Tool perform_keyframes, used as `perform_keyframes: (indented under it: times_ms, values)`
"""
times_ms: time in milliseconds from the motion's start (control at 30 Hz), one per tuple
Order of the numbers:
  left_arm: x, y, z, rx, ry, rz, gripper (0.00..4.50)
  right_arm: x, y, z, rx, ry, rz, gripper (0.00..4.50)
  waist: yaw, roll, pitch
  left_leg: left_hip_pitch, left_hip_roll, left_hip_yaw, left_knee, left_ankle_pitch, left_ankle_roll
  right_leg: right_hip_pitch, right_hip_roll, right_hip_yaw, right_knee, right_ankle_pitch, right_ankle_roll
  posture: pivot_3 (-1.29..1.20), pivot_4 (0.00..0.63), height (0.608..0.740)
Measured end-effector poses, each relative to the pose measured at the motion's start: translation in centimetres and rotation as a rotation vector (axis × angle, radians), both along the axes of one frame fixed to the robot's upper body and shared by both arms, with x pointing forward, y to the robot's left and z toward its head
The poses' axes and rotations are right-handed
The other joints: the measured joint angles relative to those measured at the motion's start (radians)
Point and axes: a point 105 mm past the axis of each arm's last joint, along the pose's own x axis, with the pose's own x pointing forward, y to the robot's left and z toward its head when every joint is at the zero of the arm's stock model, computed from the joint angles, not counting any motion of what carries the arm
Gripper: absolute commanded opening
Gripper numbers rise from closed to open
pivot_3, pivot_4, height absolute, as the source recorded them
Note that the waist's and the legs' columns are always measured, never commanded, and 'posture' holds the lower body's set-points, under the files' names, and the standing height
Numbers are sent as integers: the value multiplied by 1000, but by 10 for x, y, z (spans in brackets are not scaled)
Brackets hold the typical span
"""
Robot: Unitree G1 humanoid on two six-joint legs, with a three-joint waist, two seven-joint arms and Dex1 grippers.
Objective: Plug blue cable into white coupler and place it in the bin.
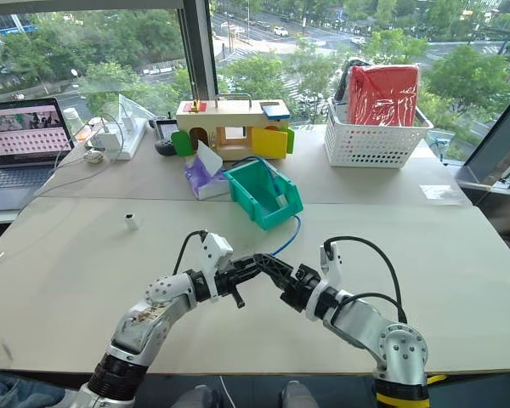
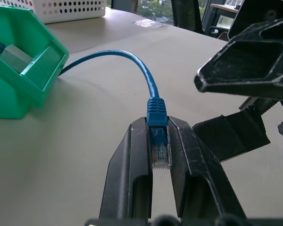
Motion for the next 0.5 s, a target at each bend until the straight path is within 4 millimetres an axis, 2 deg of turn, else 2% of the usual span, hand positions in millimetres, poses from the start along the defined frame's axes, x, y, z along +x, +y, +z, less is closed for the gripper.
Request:
perform_keyframes:
  times_ms: [433, 500]
  values:
    - [-6, -3, -7, 30, 29, -57, 103, 6, -2, 1, 9, -23, -46, 4500, 0, 0, 0, 0, 0, 0, 0, 0, 0, 0, 0, 0, 0, 0, 0, 0, 150, 737]
    - [-7, -3, -7, 31, 30, -63, 103, 6, -3, 1, 10, -22, -48, 3979, 0, 0, 0, 0, 0, 0, 0, 0, 0, 0, 0, 0, 0, 0, 0, 0, 150, 737]
